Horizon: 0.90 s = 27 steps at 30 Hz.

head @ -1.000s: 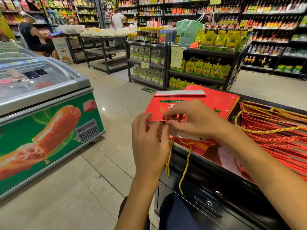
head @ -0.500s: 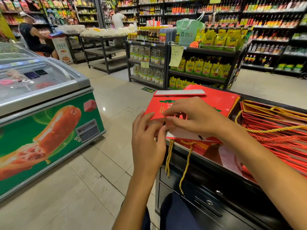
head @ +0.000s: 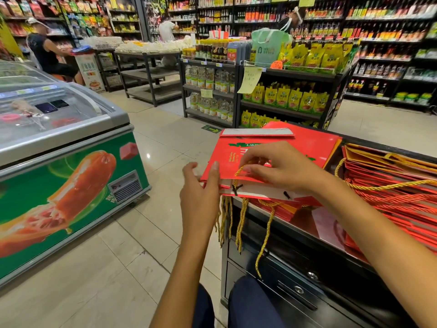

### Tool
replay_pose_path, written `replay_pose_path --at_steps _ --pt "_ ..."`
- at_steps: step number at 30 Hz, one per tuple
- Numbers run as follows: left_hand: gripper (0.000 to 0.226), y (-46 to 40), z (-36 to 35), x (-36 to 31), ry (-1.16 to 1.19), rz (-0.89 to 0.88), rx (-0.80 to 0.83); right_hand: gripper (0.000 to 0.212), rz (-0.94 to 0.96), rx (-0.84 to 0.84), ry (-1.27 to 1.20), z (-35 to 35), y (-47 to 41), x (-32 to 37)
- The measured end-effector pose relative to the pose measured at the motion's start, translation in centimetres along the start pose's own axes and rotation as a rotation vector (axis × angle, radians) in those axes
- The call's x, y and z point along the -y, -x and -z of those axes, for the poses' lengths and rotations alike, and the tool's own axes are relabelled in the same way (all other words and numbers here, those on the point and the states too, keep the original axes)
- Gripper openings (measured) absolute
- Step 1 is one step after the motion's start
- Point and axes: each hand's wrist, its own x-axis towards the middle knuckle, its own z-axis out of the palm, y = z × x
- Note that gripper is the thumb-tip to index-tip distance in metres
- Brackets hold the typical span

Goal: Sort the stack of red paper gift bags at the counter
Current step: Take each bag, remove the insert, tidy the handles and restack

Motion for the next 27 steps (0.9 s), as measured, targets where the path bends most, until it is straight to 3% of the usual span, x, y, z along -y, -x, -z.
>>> replay_pose_path --at_steps 3,8,14,21,27 --pt "0.028 -0.3 -0.1 0.3 0.087 0.099 0.090 0.009 -0.024 -0.118 -0.095 -0.1 -0.3 -0.3" --pt "0.025 -0.1 0.2 0.7 0.174 0.122 0.119 0.009 -0.037 -0.214 -0.157 -0.6 -0.5 0.1" --pt "0.042 -0.5 0.6 1.0 0.302 0.274 0.150 0.016 -0.307 -0.100 0.013 1.1 -0.2 -1.2" --pt "0.030 -2.9 0.5 -0.4 0.387 0.381 0.163 0.030 -0.656 -0.026 0.401 1.7 1.2 -3.8" --pt "0.020 -5.0 -0.1 -1.3 0.320 0.451 0.296 0.034 -0.798 0.043 0.453 1.2 1.0 -5.3"
